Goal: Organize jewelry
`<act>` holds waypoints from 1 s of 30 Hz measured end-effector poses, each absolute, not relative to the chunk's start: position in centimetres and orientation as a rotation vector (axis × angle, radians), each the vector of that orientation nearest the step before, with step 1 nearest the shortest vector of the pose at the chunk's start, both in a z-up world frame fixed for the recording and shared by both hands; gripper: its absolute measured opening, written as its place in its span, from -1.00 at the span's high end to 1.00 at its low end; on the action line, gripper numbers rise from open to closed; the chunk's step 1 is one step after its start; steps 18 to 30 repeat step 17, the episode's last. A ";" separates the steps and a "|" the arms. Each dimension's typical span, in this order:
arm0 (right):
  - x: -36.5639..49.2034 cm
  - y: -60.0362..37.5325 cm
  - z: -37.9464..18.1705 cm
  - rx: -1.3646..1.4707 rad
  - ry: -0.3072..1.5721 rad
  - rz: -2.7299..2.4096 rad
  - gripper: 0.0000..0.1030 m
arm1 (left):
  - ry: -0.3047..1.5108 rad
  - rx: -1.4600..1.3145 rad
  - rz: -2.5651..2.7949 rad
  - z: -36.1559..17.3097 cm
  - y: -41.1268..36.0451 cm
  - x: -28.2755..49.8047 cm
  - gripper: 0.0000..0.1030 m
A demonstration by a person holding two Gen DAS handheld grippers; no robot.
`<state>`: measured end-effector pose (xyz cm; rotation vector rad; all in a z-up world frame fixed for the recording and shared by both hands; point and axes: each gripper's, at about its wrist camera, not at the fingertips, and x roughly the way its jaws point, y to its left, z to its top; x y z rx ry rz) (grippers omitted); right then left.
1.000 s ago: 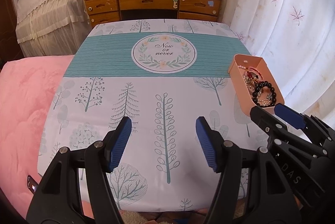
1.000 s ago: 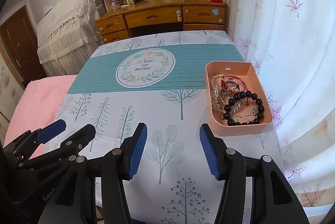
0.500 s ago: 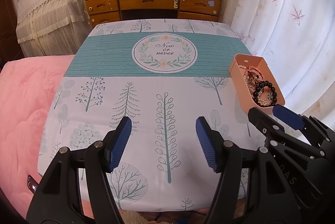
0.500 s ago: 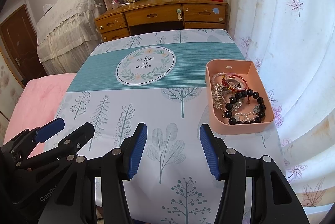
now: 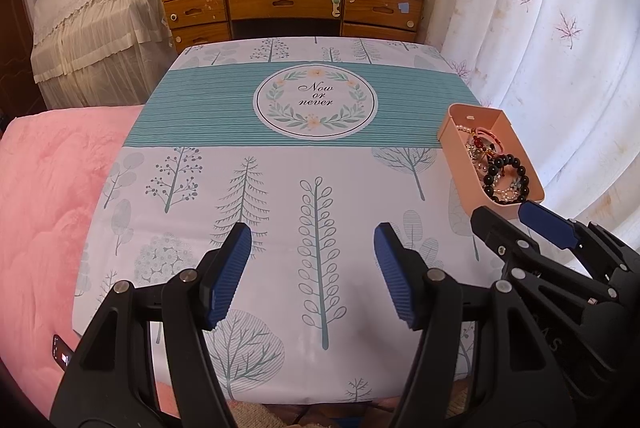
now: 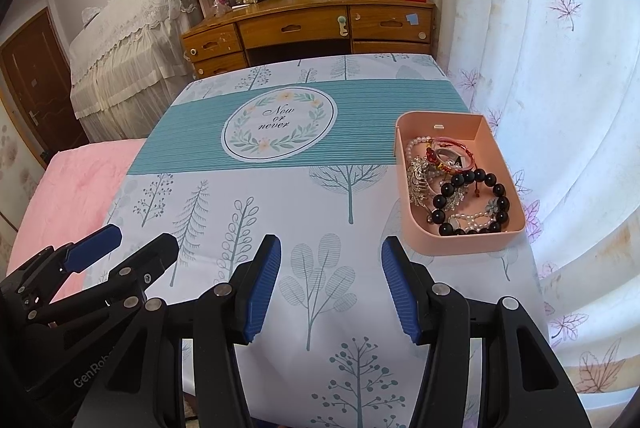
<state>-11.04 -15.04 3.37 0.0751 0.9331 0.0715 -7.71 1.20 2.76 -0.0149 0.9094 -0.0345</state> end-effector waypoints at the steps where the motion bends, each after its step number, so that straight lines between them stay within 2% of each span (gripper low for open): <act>1: -11.0 -15.0 3.4 0.075 0.935 0.071 -0.04 | 0.910 -0.015 -0.035 2.7 1.2 -7.7 -0.19; 30: -10.7 -14.1 2.9 0.051 0.952 0.070 -0.04 | 0.908 -0.037 -0.032 2.6 2.4 -8.0 -0.19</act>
